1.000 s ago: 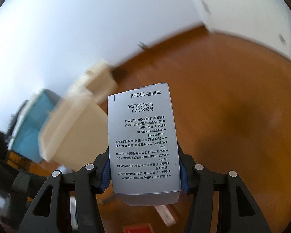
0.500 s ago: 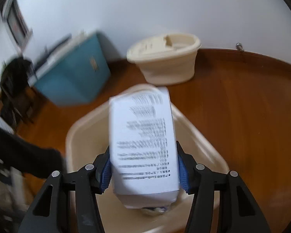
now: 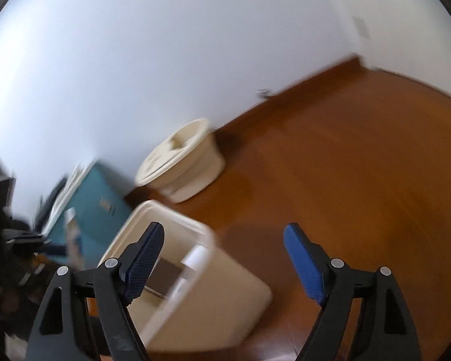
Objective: Collect trash
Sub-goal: 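Drop the medicine box and printed box into the beige bin with both tools, then grasp the red cigarette pack with the left tool while the right tool grasps the brown spray bottle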
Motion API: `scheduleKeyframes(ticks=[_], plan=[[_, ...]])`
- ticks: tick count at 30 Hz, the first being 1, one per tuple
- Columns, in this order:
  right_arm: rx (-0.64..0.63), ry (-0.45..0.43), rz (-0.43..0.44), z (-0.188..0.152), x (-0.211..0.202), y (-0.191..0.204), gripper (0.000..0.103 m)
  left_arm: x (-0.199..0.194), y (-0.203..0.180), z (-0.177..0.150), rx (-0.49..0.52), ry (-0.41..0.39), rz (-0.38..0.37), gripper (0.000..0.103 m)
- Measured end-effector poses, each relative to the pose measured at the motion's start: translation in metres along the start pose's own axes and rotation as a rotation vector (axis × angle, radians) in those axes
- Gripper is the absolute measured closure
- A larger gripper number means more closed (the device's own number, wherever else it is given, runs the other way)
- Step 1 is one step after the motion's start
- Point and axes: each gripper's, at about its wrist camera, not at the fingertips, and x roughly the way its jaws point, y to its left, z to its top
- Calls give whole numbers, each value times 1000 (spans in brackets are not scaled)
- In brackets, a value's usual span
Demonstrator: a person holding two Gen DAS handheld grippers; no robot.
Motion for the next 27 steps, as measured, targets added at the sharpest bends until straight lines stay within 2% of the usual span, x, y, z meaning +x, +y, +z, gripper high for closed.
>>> scheduleKeyframes(ticks=[3, 5, 7, 8, 10, 11, 12, 16, 18, 19, 22, 23, 25, 27], plan=[[70, 67, -80, -39, -13, -44, 19, 51, -6, 13, 121, 89, 71, 54], [125, 121, -97, -67, -12, -64, 19, 86, -2, 15, 109, 179, 79, 54], [158, 205, -137, -98, -4, -83, 19, 117, 1, 15, 74, 280, 54, 54], [160, 236, -151, -111, -2, -89, 19, 124, 0, 16, 68, 287, 62, 54], [163, 275, -161, -129, 3, -98, 19, 128, -4, 19, 75, 267, 92, 44], [156, 293, -168, -135, 5, -101, 19, 128, -7, 20, 82, 260, 89, 26], [127, 311, -192, -140, 7, -102, 19, 125, -10, 20, 80, 253, 91, 17], [7, 354, -263, -147, 14, -100, 19, 94, -16, 22, 71, 214, 99, 17], [-77, 368, -269, -152, 16, -99, 19, 63, -26, 22, 54, 161, 43, 17], [-142, 383, -269, -156, 23, -94, 19, 42, -40, 17, 70, 122, -20, 17], [-294, 429, -231, -167, 42, -91, 19, 8, -88, -5, 182, 87, -159, 17], [-346, 443, -216, -167, 51, -89, 19, 7, -105, -17, 230, 108, -209, 17], [-430, 506, -216, -168, 79, -86, 19, 19, -131, -37, 302, 178, -263, 17], [-500, 568, -214, -172, 99, -86, 19, 41, -154, -60, 376, 233, -255, 17]])
